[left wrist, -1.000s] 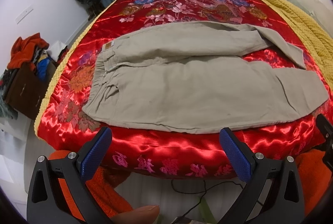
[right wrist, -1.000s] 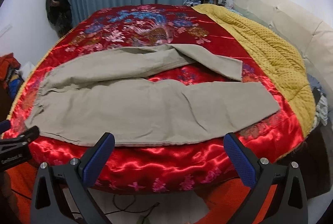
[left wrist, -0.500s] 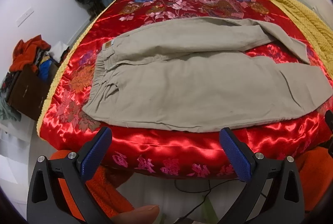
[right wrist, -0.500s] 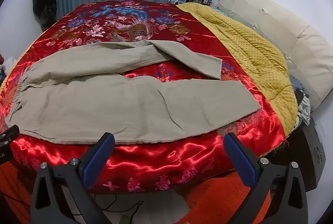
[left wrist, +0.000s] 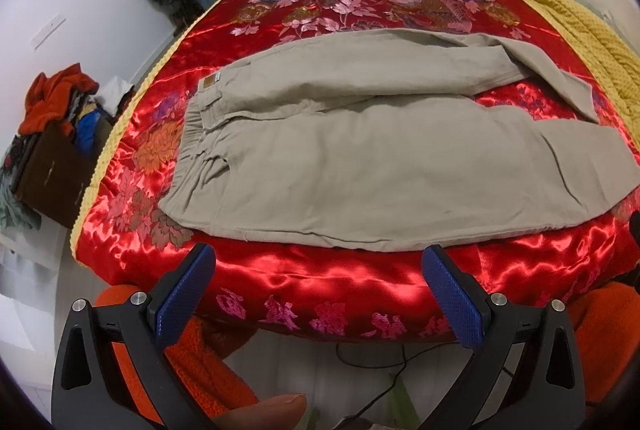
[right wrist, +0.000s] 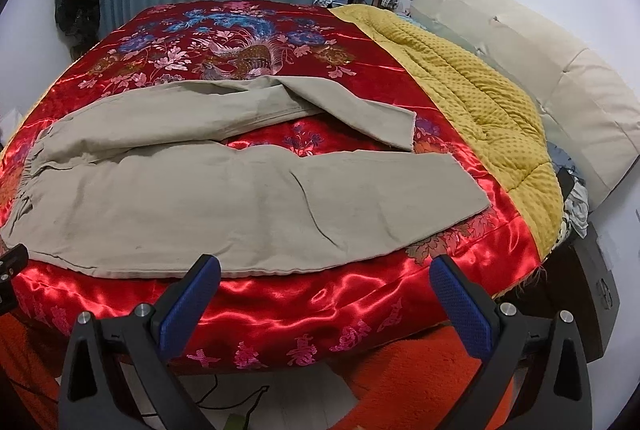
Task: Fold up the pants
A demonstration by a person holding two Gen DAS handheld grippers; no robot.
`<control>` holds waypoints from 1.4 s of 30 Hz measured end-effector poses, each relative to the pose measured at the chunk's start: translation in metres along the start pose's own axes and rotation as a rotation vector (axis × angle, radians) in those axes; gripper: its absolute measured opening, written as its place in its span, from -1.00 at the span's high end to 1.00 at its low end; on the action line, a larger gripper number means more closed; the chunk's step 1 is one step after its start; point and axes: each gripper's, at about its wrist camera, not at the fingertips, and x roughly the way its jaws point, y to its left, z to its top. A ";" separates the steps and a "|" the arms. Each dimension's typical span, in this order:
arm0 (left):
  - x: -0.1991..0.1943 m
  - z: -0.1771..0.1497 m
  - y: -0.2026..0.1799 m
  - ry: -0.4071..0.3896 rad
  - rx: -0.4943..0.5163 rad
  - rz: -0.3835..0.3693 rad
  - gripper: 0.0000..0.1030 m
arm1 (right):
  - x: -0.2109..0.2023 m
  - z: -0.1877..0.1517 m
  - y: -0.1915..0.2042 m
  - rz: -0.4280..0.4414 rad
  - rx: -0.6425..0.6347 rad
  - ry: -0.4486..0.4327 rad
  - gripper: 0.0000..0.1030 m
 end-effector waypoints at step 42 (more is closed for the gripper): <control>0.129 0.100 -0.021 -0.056 -0.014 0.027 -1.00 | 0.150 0.067 -0.043 0.302 -0.049 -0.094 -1.00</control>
